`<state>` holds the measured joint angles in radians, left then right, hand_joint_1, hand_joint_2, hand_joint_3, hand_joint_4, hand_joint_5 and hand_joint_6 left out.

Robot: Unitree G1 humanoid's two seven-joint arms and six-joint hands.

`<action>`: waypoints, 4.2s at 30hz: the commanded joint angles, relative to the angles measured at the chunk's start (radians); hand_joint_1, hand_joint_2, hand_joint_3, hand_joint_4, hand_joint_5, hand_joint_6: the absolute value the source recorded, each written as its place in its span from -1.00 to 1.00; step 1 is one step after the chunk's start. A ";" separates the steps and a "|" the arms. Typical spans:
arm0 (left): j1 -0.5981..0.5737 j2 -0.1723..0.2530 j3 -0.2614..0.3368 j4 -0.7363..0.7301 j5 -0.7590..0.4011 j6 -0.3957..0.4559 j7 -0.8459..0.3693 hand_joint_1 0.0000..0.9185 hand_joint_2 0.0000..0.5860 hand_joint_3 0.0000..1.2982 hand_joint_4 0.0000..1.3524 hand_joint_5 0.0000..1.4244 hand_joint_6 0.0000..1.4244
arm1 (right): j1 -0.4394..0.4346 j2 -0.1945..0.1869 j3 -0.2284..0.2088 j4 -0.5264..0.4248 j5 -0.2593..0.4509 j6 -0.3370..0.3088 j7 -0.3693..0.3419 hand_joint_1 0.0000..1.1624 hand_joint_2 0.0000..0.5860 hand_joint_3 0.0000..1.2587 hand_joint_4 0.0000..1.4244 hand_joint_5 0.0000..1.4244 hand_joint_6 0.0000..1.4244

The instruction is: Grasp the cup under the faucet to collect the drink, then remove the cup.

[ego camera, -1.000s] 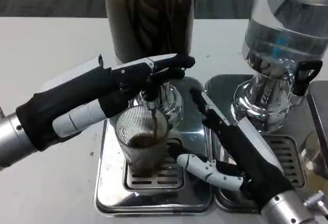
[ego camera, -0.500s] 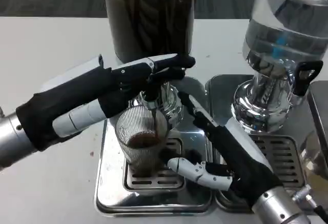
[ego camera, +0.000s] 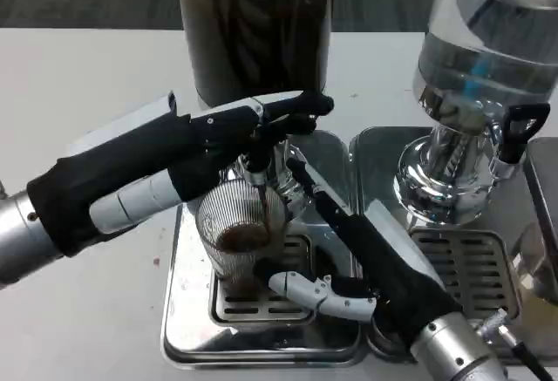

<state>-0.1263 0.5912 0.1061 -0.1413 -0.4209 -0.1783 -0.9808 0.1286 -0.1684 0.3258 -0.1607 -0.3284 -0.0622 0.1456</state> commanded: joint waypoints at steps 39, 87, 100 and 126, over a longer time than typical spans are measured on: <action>0.024 0.010 -0.012 -0.036 0.001 -0.005 -0.008 -1.00 -0.77 -0.79 -0.97 -0.89 -0.99 | -0.148 0.053 0.033 0.129 0.015 -0.039 -0.007 0.03 -0.31 -1.00 -1.00 -1.00 -0.98; 0.281 -0.067 0.216 -0.009 0.300 -0.231 0.463 -1.00 -0.74 -0.83 -0.95 -0.91 -0.96 | -0.163 0.046 0.041 0.167 0.032 -0.056 0.009 0.01 -0.29 -1.00 -1.00 -1.00 -0.98; 0.343 -0.069 0.209 0.004 0.384 -0.282 0.526 -1.00 -0.71 -0.83 -0.95 -0.93 -0.98 | -0.165 0.043 0.043 0.194 0.058 -0.093 0.035 -0.04 -0.32 -1.00 -1.00 -1.00 -1.00; 0.514 -0.059 0.272 0.001 0.573 -0.385 0.669 -1.00 -0.92 -1.00 -1.00 -1.00 -1.00 | -0.156 0.049 0.038 0.180 0.062 -0.073 0.056 -0.07 -0.37 -1.00 -1.00 -1.00 -1.00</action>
<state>0.3662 0.5300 0.3673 -0.1430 0.1337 -0.5406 -0.3329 -0.0288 -0.1238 0.3663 0.0317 -0.2757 -0.1411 0.1968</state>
